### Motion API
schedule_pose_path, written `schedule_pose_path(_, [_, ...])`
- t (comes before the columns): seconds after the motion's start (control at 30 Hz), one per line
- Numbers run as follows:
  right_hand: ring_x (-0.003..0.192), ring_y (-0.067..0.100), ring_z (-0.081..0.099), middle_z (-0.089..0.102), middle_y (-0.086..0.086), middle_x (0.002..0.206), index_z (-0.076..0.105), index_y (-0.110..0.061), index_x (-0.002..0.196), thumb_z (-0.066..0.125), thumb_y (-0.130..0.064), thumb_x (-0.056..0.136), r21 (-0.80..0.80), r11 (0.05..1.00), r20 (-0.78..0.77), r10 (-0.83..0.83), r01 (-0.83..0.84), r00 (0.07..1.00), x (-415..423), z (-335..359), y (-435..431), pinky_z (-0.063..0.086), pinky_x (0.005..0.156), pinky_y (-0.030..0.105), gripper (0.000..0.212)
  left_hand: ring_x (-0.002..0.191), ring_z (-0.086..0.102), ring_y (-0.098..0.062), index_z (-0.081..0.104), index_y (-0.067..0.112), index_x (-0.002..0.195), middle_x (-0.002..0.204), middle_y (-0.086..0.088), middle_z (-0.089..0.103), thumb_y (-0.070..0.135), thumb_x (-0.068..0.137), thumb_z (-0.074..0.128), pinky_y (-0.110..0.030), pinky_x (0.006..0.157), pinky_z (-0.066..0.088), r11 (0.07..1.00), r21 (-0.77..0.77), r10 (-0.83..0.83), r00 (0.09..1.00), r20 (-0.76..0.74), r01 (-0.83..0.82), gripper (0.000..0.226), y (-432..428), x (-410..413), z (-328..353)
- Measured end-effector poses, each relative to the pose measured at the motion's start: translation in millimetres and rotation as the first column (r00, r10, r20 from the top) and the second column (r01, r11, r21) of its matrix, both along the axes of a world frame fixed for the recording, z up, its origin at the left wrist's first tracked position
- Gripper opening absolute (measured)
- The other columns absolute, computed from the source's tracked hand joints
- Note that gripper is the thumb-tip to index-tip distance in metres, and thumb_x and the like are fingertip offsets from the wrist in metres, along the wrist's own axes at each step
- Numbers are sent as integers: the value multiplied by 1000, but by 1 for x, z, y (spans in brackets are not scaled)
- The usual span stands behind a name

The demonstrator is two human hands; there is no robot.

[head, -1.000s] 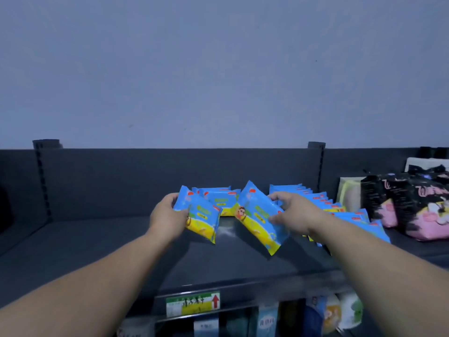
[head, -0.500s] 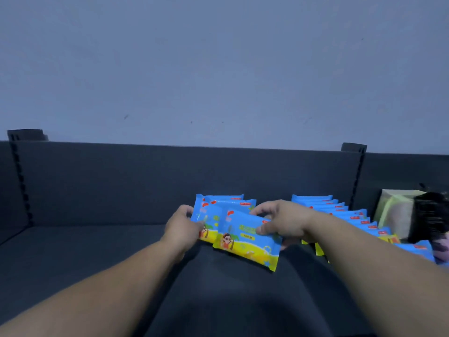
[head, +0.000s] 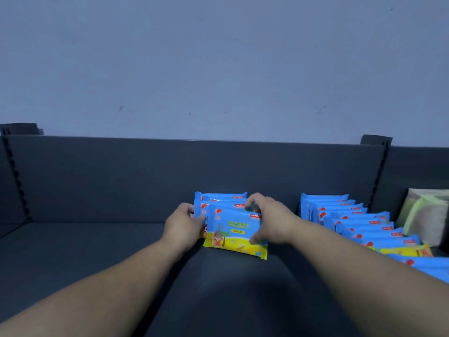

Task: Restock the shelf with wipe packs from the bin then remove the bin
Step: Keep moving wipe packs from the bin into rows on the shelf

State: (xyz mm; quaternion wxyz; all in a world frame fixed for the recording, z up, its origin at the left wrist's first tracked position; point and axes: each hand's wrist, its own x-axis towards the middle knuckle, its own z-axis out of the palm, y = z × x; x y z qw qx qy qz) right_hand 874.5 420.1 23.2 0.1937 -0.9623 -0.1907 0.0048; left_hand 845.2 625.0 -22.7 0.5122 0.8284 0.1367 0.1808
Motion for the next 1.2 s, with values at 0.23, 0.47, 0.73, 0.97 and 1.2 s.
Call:
schedule_pose_path(0.23, [95,19,55,37,-2,117,38,-27,113,76,-14,73,62,998,168,-40,30,985,-2,-16,14,54,81,37,57,80,63,-6,54,21,108,89,9,65,32,91,62,-22,59,44,1000,-17,-9,998,57,10,23,-3,2,0])
schedule_pose_path(0.47, [100,18,54,37,-2,121,38,-27,126,78,-23,72,78,997,129,-38,28,991,-4,-21,8,51,84,32,68,91,64,-11,51,27,111,106,8,60,30,79,75,-28,77,52,995,86,-58,997,48,54,40,1,-4,-5])
schedule_pose_path(0.73, [108,18,53,34,-3,133,34,-28,136,79,-25,72,62,998,142,-21,12,990,-10,-20,0,50,89,31,78,93,62,-12,48,25,116,115,4,56,34,75,78,-33,81,53,981,190,-43,999,21,38,52,-2,-8,4])
schedule_pose_path(0.97, [117,17,50,33,-6,140,35,-31,137,70,-36,80,39,988,261,-156,151,953,-47,-1,-23,48,87,33,67,121,44,-20,39,23,135,133,2,42,43,87,62,-35,93,42,816,578,-86,993,82,23,56,-25,-31,29])
schedule_pose_path(1.2, [124,23,44,40,-2,135,41,-26,132,62,-46,85,10,897,446,-399,441,801,-127,8,-67,45,94,37,55,125,42,-23,36,19,140,138,-1,41,55,89,50,-36,103,34,553,829,-429,883,192,89,64,-100,-70,38])
